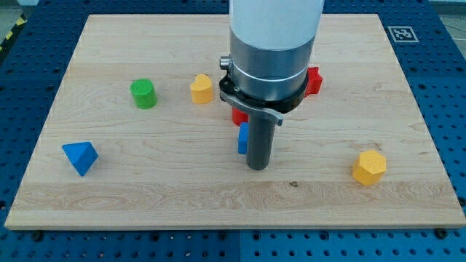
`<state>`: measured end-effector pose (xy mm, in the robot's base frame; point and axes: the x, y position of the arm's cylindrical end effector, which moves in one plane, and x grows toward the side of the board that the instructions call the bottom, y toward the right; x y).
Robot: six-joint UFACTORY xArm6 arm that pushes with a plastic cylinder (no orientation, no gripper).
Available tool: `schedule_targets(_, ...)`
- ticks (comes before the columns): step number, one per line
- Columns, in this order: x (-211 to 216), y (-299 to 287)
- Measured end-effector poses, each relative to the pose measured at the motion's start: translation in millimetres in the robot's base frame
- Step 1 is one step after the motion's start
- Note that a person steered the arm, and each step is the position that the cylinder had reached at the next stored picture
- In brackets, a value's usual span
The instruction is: Move arm near yellow hexagon
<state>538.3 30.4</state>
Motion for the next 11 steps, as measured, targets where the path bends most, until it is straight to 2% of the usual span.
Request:
schedule_targets(4, -6, 17)
schedule_targets(5, 0, 53)
schedule_targets(7, -23, 114)
schedule_targets(9, -25, 193)
schedule_targets(10, -11, 203)
schedule_targets(11, 8, 172)
